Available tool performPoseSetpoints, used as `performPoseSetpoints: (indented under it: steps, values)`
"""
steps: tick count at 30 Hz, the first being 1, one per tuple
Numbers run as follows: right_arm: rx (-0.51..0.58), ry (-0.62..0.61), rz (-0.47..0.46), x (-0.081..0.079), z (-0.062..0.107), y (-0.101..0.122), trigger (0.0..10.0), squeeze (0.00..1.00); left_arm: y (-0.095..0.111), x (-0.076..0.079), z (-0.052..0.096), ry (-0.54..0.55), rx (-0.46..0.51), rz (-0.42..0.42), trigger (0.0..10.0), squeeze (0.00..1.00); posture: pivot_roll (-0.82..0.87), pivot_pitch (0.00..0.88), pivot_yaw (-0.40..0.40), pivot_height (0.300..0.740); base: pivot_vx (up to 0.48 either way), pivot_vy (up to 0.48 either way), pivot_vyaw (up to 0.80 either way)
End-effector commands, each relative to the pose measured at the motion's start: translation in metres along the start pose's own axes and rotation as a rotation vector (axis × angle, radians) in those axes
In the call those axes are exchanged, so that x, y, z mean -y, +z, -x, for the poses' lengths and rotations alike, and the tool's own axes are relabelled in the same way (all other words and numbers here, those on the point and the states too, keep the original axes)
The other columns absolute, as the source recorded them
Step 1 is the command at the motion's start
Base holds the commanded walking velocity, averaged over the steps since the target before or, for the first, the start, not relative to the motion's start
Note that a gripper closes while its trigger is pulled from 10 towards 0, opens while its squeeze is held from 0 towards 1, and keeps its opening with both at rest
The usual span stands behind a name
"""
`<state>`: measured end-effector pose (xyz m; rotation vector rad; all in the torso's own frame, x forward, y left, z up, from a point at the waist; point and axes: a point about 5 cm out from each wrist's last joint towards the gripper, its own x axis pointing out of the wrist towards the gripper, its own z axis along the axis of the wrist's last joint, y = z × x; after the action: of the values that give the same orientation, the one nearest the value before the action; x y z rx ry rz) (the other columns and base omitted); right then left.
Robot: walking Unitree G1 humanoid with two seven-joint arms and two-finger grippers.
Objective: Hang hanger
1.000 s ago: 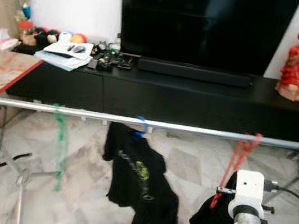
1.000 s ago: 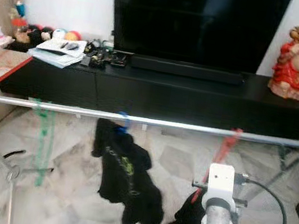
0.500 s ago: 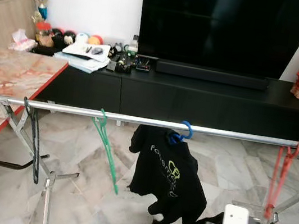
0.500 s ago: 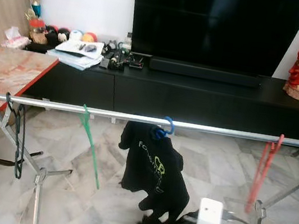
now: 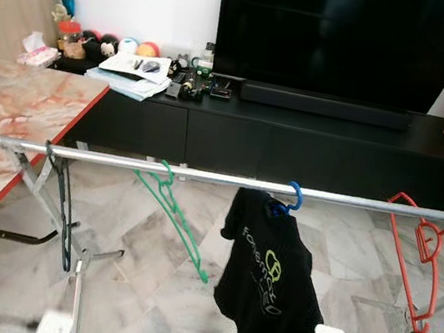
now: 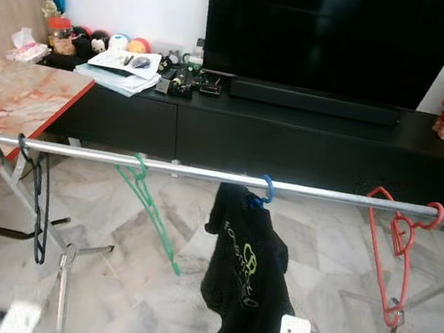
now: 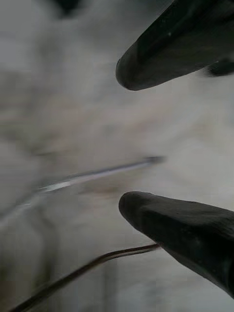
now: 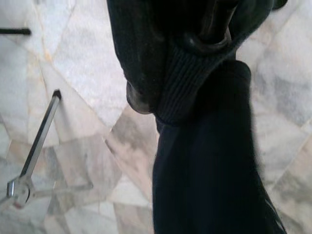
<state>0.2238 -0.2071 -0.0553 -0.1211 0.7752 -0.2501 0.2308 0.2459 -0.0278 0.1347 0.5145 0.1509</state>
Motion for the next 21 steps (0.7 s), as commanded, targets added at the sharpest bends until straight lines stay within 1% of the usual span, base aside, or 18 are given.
performPoseSetpoints:
  steps: [1,3,5,6,7,8,11,13,14,15,16,17,18,21]
  values:
    - [-0.012,-0.011,0.018,0.005,0.0,-0.004,10.0,0.0,0.004,-0.001,0.0,0.0,0.029,0.017,10.0,0.0,0.15,0.0,-0.001,0.74,0.0,0.0,0.0]
    - [-0.012,-0.019,0.024,0.007,0.0,-0.005,10.0,0.0,0.009,-0.001,-0.001,-0.003,0.057,0.029,10.0,0.0,0.16,0.0,-0.009,0.74,0.0,0.0,0.0]
    - [-0.02,-0.032,0.01,0.011,0.0,-0.008,10.0,0.0,0.024,0.002,-0.002,-0.025,0.133,0.011,10.0,0.0,0.16,0.0,-0.014,0.74,0.0,0.0,0.0]
    - [-0.022,-0.033,0.006,0.014,0.0,-0.01,10.0,0.0,0.035,0.007,-0.002,-0.049,0.196,0.008,10.0,0.0,0.15,0.0,-0.018,0.74,0.0,0.0,0.0]
    - [-0.021,-0.033,0.008,0.016,0.0,-0.011,10.0,0.0,0.039,0.011,-0.001,-0.06,0.219,0.003,10.0,0.0,0.15,0.0,-0.022,0.74,0.0,0.0,0.0]
    - [-0.023,-0.035,0.013,0.018,0.001,-0.012,10.0,0.0,0.05,0.018,0.002,-0.081,0.268,0.0,10.0,0.0,0.16,0.0,-0.029,0.74,0.0,0.0,0.0]
    - [-0.027,-0.042,0.011,0.022,0.001,-0.014,10.0,0.0,0.058,0.024,0.007,-0.093,0.308,0.001,10.0,0.0,0.16,0.0,-0.043,0.74,0.0,0.0,0.0]
    - [-0.034,-0.044,0.016,0.024,0.001,-0.017,10.0,0.0,0.066,0.027,0.009,-0.086,0.345,0.022,10.0,0.0,0.18,0.0,-0.059,0.74,0.0,0.0,0.0]
    - [-0.05,-0.064,-0.008,0.028,0.002,-0.021,10.0,0.0,0.075,0.032,0.009,-0.083,0.381,0.046,10.0,0.0,0.21,0.0,-0.084,0.74,0.0,0.0,0.0]
    - [-0.061,-0.073,-0.014,0.03,0.003,-0.023,10.0,0.0,0.08,0.034,0.009,-0.084,0.397,0.057,10.0,0.0,0.22,0.0,-0.098,0.74,0.0,0.0,0.0]
    - [-0.061,-0.073,-0.014,0.03,0.003,-0.023,10.0,0.0,0.08,0.034,0.009,-0.084,0.397,0.057,10.0,0.0,0.22,0.0,-0.098,0.74,0.0,0.0,0.0]
    - [-0.081,-0.075,0.0,0.032,0.003,-0.027,10.0,0.0,0.092,0.04,0.009,-0.104,0.429,0.068,10.0,0.0,0.22,0.0,-0.101,0.74,0.0,0.0,0.0]
    - [-0.086,-0.063,0.024,0.032,0.004,-0.029,10.0,0.0,0.102,0.05,0.008,-0.166,0.445,0.051,10.0,0.0,0.21,0.0,-0.099,0.74,0.0,0.0,0.0]
    - [-0.082,-0.058,0.028,0.031,0.004,-0.029,10.0,0.0,0.108,0.061,0.01,-0.234,0.431,0.014,10.0,0.0,0.19,0.0,-0.085,0.74,0.0,0.0,0.0]
